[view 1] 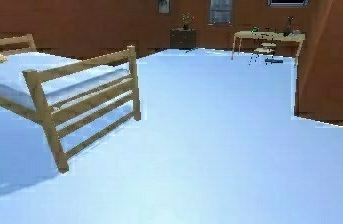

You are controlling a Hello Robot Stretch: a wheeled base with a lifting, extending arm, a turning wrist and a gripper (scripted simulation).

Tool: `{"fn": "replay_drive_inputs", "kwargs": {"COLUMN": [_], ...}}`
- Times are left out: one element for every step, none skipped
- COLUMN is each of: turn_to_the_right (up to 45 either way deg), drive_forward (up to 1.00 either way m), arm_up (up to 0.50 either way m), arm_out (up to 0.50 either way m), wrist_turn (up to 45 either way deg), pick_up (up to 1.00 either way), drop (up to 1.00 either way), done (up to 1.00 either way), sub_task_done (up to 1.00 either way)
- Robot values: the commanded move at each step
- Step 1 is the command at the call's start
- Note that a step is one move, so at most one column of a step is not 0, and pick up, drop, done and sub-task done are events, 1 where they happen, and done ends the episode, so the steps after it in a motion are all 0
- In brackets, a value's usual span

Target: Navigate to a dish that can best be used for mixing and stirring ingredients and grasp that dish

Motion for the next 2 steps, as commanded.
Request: {"fn": "replay_drive_inputs", "kwargs": {"turn_to_the_right": [21.0, 0.0], "drive_forward": [0.0, 1.0], "arm_up": [0.0, 0.0], "arm_out": [0.0, 0.0], "wrist_turn": [0.0, 0.0], "pick_up": [0.0, 0.0], "drop": [0.0, 0.0], "done": [0.0, 0.0], "sub_task_done": [0.0, 0.0]}}
